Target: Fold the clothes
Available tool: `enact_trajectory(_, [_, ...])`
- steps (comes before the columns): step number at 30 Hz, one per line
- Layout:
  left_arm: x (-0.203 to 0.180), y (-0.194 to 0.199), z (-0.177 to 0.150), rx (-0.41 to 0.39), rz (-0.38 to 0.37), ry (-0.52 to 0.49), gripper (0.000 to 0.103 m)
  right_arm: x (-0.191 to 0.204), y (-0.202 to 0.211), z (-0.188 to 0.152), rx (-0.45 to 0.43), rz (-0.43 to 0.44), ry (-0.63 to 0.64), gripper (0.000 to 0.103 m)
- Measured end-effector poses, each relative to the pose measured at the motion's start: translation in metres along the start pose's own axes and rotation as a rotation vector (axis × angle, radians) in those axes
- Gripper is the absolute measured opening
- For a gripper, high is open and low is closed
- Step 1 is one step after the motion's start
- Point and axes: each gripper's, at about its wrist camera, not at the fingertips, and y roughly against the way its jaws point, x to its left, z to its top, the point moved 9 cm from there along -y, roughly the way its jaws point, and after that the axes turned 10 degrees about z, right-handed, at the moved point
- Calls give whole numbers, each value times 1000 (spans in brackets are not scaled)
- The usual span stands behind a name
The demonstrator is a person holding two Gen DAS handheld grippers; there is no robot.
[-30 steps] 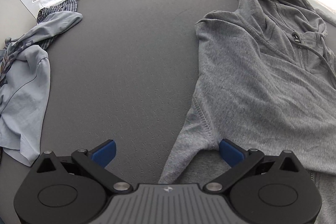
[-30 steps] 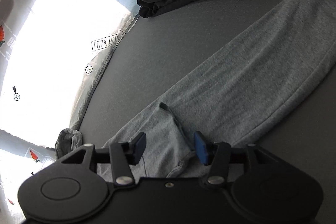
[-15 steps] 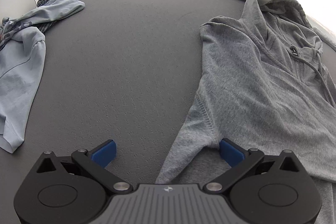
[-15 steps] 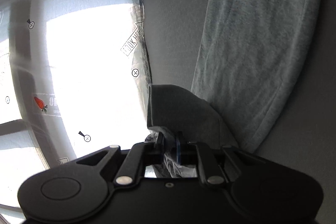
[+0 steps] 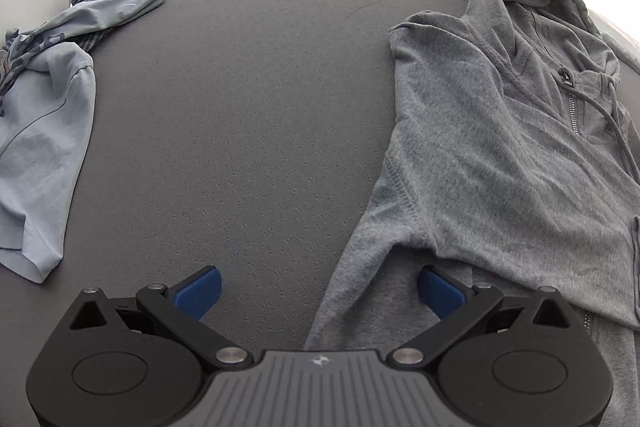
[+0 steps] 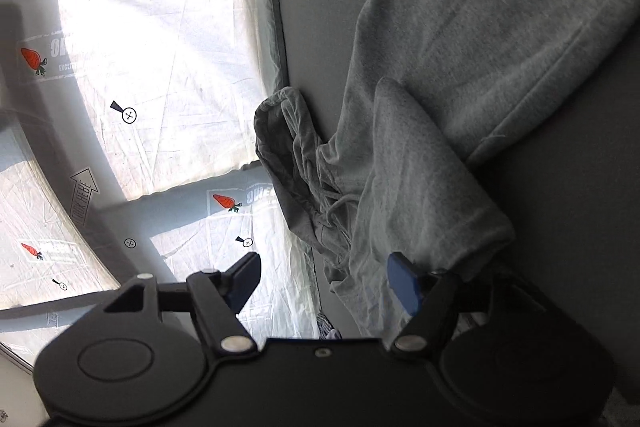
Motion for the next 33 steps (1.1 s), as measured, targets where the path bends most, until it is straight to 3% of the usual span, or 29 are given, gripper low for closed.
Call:
enact_trajectory(1, [2,4,-1,3,22,9,103,1,15,12,-47,1,25,100])
enact_trajectory(5, [-7,34,3,-41,-66,29,103,21,62,50,-260,-134,283,103])
enact_trajectory(9, [-52,66,6,-118,-204,-75,103,43,78,72,-386,-495,783,103])
enact_trajectory(12, [-95,81,5,-156,-283,-194,101,40,64,73,-306,-723,1052,103])
enact_trajectory(16, [-153,95,-4,-164,-400,-336,91,20,50,72,-219,-886,1235,103])
enact_trajectory(19, [-191,99,-14,-171,-455,-439,80,4,59,67,-172,-908,1249,103])
enact_trajectory(21, [-210,99,-20,-170,-469,-484,76,-1,57,63,-186,-916,1278,103])
enact_trajectory(25, [-232,94,-21,-197,-483,-518,66,-5,56,59,-235,-896,1299,103])
enact_trajectory(30, [-250,85,-21,-170,-505,-565,55,-3,55,58,-241,-895,1305,103])
enact_trajectory(32, [-252,85,-20,-163,-522,-549,48,-3,55,59,-241,-896,1306,103])
enact_trajectory(33, [-253,86,-20,-170,-525,-545,33,-3,55,59,-241,-896,1306,103])
